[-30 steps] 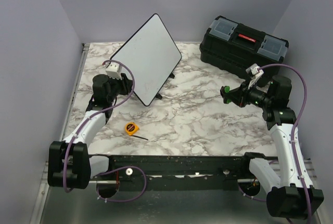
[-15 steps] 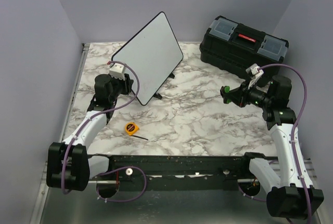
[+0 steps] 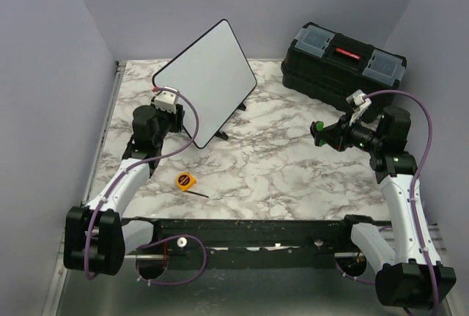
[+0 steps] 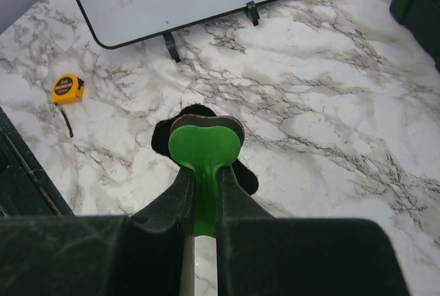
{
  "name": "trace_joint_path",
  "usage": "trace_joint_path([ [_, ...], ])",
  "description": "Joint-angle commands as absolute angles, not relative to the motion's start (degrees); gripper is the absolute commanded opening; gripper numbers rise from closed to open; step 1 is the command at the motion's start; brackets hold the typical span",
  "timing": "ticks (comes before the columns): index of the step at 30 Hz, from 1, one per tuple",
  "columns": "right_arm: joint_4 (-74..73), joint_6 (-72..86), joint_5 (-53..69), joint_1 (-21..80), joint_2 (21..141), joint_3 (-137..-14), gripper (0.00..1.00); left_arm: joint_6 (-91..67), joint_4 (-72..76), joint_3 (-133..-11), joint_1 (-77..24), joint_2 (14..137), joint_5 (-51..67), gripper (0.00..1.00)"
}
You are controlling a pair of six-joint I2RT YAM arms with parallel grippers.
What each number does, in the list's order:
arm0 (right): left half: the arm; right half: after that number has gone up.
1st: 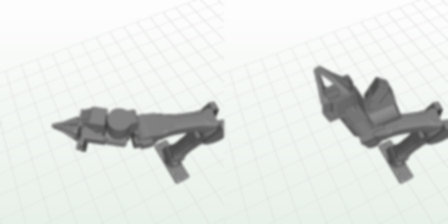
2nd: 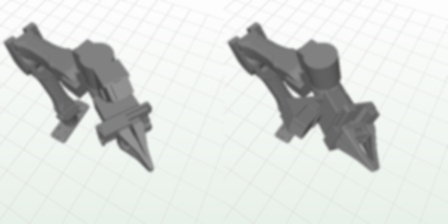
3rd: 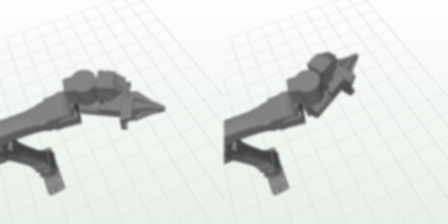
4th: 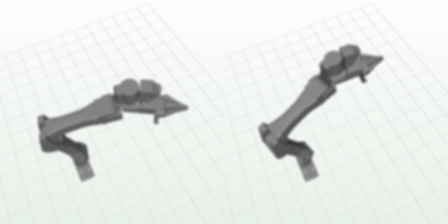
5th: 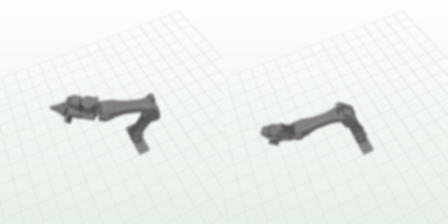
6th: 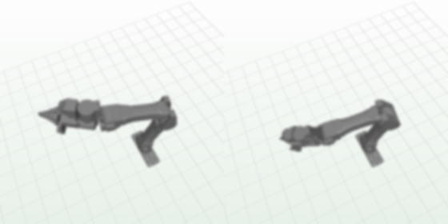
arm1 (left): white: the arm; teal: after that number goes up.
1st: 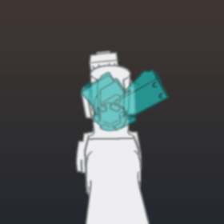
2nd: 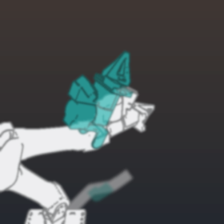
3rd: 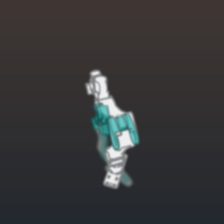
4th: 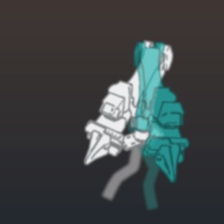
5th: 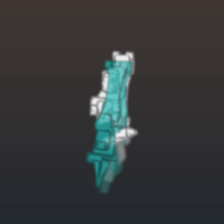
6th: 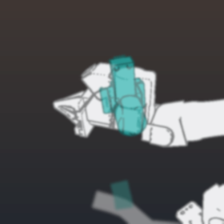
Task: Erase the whiteboard
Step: Place the whiteboard at the center of the board.
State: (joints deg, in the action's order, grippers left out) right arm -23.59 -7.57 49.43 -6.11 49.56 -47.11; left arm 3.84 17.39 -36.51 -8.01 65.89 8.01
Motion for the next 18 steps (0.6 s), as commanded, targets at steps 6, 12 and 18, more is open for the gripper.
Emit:
trace_joint_path([
  [6, -22.7, -8.1, 51.1, -6.5, 49.1, -46.6, 0.01, 5.8, 19.9, -34.8, -7.8, 64.5, 8.3, 0.5],
  [12, -22.7, -8.1, 51.1, -6.4, 49.0, -46.5, 0.01, 7.1, 21.7, -33.2, -7.9, 65.8, 6.7, 0.5],
  [18, -22.8, -8.1, 51.2, -6.4, 48.9, -46.5, 0.01, 10.7, 23.9, -31.1, -8.6, 65.7, 5.0, 0.52],
])
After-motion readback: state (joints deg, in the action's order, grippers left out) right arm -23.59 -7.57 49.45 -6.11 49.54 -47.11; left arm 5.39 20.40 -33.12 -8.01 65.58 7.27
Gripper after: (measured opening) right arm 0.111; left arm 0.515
